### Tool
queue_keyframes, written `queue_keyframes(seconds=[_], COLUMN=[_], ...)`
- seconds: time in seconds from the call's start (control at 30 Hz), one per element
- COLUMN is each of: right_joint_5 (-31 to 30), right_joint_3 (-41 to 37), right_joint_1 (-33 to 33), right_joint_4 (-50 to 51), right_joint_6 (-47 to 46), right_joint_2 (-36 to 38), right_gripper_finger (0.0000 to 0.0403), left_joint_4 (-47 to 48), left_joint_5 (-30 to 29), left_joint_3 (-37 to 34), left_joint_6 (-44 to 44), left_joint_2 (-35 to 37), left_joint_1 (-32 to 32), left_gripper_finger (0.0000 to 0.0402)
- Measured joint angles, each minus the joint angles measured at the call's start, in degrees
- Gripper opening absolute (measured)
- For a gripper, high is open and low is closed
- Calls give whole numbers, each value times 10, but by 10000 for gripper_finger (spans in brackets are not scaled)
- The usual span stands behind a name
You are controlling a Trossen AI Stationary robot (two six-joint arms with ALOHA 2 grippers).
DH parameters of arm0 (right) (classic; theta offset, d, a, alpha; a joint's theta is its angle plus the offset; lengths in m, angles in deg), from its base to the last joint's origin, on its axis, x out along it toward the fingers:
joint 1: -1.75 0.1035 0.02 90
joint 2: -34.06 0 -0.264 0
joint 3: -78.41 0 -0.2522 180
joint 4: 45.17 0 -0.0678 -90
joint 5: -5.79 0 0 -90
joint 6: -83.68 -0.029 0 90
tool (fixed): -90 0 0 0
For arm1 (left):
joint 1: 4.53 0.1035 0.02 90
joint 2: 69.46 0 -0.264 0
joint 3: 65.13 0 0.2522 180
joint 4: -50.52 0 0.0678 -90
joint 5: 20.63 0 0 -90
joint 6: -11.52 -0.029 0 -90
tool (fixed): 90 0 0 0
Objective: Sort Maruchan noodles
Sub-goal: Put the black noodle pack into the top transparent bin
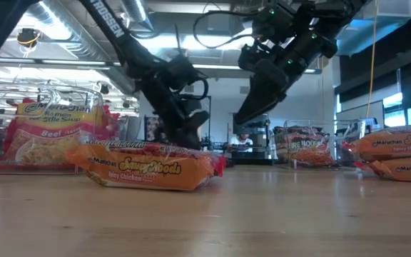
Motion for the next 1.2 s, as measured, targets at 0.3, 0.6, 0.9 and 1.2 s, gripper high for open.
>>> queue_keyframes(seconds=[0.3,0.6,0.9,1.2], right_joint_5=[-6,-5,11,16], right_joint_3=[0,1,1,1], right_joint_1=[0,0,-9,-8], right_joint_4=[25,21,24,24], right_joint_6=[-27,-56,-92,-90], right_joint_2=[36,62,61,61], right_gripper_finger=[193,193,252,305], left_joint_4=[1,41,156,214], left_joint_5=[41,30,11,-21], left_joint_3=[0,-4,-2,-2], left_joint_6=[0,0,15,25], left_joint_2=[0,39,110,74], left_joint_1=[-94,-168,-202,-191], left_gripper_finger=[121,121,121,121])
